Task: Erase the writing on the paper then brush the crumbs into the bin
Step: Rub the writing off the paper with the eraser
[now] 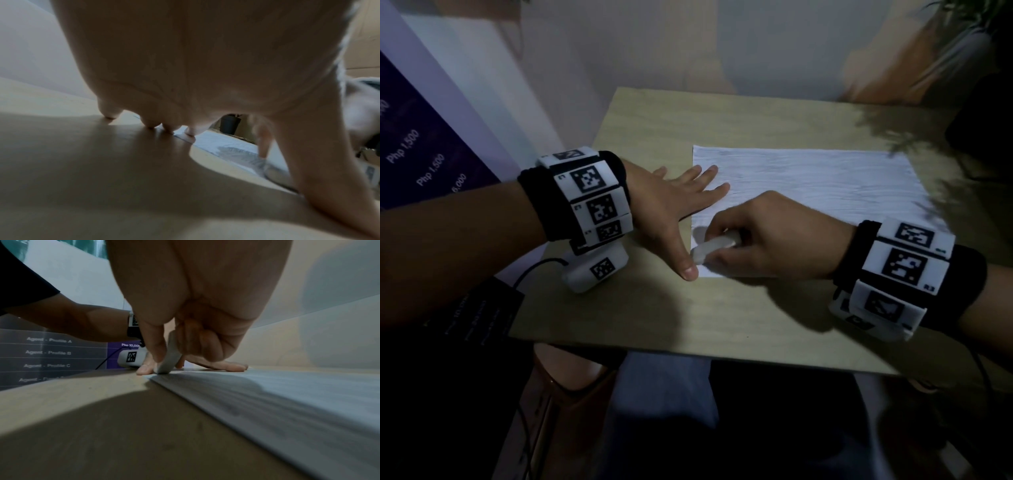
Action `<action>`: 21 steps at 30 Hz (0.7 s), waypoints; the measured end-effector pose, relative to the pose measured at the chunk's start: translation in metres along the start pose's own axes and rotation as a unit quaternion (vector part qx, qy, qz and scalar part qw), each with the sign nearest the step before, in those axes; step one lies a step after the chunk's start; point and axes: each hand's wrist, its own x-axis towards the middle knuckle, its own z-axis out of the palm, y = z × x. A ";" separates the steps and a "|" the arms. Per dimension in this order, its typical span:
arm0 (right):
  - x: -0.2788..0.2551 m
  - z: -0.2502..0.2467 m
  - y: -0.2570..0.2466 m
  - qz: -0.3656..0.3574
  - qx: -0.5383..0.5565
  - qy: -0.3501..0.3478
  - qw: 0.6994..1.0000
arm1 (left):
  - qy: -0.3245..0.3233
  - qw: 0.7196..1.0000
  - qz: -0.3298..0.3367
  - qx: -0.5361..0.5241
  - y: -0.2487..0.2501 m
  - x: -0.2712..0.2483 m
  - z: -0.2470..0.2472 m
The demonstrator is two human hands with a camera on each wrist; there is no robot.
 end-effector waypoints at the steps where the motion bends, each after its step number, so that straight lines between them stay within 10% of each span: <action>1: 0.001 0.001 0.002 0.010 -0.010 0.022 1.000 | 0.001 1.000 0.001 -0.004 0.000 0.000 0.000; 21: 0.010 -0.002 0.007 -0.008 0.026 0.065 0.998 | 0.024 1.000 0.015 -0.013 0.001 0.002 0.001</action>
